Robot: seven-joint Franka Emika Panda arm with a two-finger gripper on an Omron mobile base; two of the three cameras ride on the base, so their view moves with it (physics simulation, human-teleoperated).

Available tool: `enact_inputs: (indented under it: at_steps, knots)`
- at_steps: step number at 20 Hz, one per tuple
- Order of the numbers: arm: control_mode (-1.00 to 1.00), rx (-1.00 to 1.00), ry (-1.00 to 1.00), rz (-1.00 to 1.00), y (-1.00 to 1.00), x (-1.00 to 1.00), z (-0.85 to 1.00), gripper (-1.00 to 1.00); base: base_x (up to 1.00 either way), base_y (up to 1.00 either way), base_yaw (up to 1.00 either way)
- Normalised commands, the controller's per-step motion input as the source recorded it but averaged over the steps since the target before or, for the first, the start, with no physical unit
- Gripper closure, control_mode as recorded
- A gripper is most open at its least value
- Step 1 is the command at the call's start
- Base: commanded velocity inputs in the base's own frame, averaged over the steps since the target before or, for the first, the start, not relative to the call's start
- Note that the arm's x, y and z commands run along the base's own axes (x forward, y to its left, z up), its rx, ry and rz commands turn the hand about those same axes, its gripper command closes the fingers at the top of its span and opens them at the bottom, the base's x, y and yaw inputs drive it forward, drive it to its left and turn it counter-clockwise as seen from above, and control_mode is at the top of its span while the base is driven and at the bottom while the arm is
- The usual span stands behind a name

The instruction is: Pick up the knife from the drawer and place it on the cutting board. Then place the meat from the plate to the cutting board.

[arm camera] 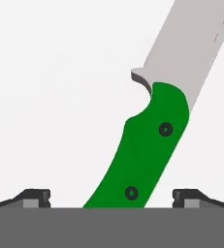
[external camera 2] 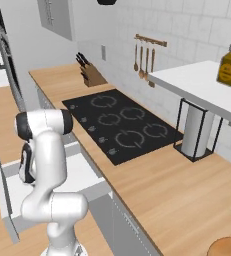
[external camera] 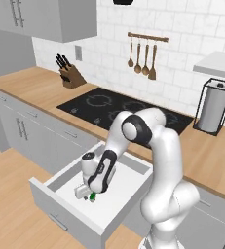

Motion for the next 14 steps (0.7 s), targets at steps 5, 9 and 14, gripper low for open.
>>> enact_inputs:
  at_steps: [5,9,14]
  knots:
    - [-1.0,0.0,0.01,0.04,0.01,0.03,-0.28,-1.0,0.0,0.0,0.0]
    - [-1.0,0.0,0.0,0.04,0.0,0.02,-0.27,-1.0,0.0,0.0,0.0]
    - [-1.0,0.0,-0.01,0.02,0.04,0.0,-0.18,1.0,0.0,0.0,0.0]
